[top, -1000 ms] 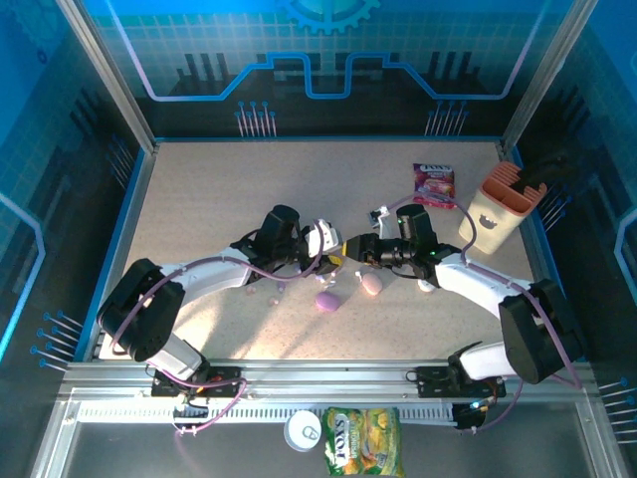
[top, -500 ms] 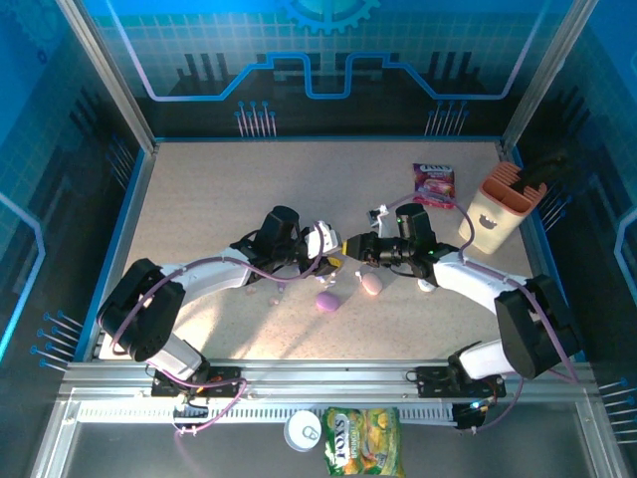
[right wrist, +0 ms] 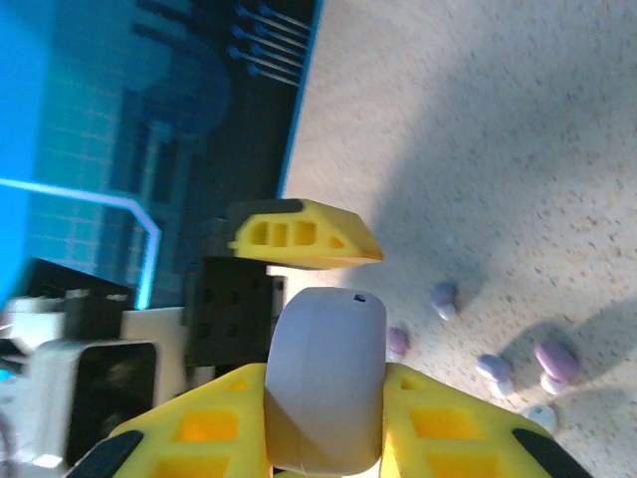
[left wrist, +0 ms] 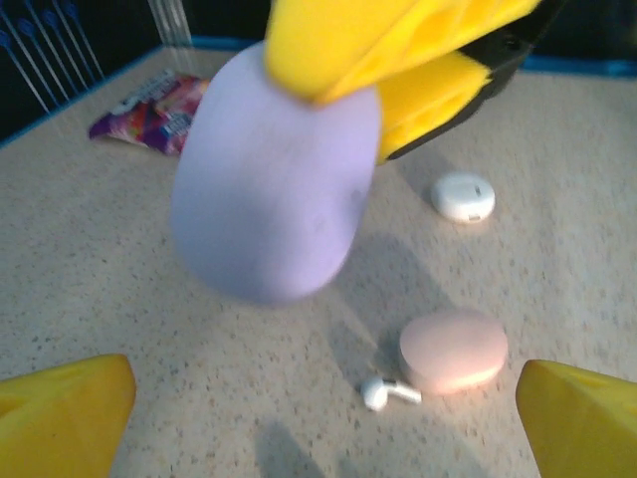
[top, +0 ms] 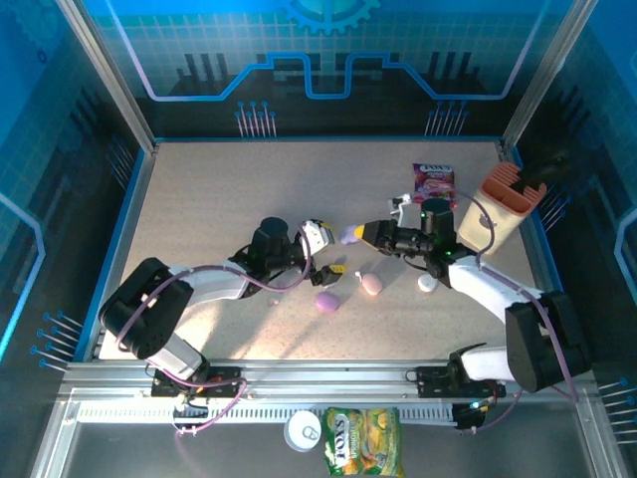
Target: Insert wireless bluetooth earbuds into charging case
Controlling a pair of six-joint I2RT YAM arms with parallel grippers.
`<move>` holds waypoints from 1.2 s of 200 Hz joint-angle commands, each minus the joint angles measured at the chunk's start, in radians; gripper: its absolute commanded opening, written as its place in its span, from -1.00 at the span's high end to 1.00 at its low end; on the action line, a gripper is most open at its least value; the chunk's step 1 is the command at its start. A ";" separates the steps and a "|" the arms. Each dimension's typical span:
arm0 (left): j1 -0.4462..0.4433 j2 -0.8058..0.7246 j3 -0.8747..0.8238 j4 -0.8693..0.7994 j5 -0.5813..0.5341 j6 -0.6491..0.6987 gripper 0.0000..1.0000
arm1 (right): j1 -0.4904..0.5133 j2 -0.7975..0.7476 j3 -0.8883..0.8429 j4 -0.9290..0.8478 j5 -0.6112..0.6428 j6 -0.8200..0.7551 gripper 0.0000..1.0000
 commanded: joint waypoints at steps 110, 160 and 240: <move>0.001 0.206 0.060 0.693 0.143 -0.299 -0.83 | -0.059 -0.071 -0.158 0.674 -0.107 0.666 0.63; 0.001 0.227 0.140 0.693 0.211 -0.342 -0.80 | -0.059 -0.019 -0.225 0.888 -0.056 0.864 0.66; 0.003 0.243 0.184 0.693 0.280 -0.449 -0.48 | -0.040 0.018 -0.261 1.057 -0.030 0.925 0.67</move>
